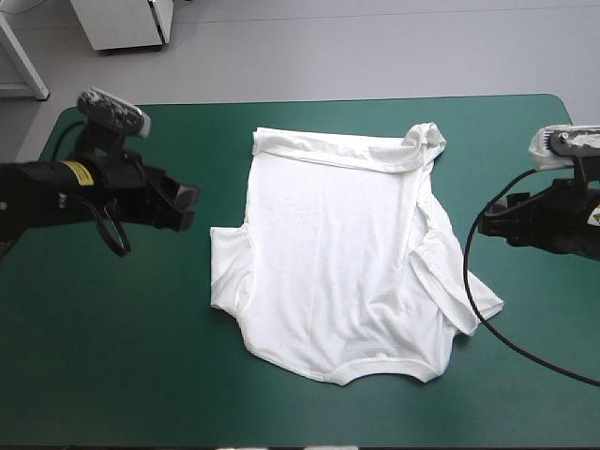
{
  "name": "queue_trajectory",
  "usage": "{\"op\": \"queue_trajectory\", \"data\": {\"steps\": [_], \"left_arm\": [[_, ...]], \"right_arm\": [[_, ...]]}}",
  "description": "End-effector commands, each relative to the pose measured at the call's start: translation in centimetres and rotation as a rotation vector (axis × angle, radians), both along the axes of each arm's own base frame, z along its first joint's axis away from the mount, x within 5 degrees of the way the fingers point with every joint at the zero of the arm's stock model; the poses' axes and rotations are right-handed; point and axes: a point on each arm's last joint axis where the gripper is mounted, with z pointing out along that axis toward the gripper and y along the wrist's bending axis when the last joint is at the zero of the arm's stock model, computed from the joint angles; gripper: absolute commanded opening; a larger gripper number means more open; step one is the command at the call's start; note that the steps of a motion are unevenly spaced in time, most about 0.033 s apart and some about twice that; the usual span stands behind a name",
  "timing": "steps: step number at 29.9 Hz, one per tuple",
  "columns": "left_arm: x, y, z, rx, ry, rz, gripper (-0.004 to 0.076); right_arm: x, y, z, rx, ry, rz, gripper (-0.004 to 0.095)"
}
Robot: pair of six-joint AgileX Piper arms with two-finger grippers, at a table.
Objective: Fold the cloth
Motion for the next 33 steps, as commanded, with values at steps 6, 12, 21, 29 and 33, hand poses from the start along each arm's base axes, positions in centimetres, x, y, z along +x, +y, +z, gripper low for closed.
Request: {"op": "queue_trajectory", "data": {"steps": [6, 12, 21, 29, 33], "left_arm": [[-1.8, -4.7, -7.4, 0.189, 0.222, -0.229, 0.0370], [-1.5, -7.7, -12.5, 0.305, 0.393, -0.270, 0.0379], [1.1, -9.4, -18.0, 0.367, 0.599, -0.031, 0.0382], [2.1, -10.7, -21.8, 0.447, 0.655, -0.032, 0.0382], [2.0, -10.5, -24.0, 0.443, 0.677, 0.004, 0.0382]], "right_arm": [[-0.3, 0.0, 0.4, 0.041, -0.033, -0.024, 0.0431], [-0.3, 0.0, 0.4, 0.041, -0.032, -0.028, 0.0345], [-0.2, 0.0, 0.3, 0.029, -0.032, -0.020, 0.0345], [0.5, -0.2, 0.0, -0.002, -0.017, -0.030, 0.0345], [0.5, -0.3, 0.0, -0.024, -0.022, -0.023, 0.0345]]}}
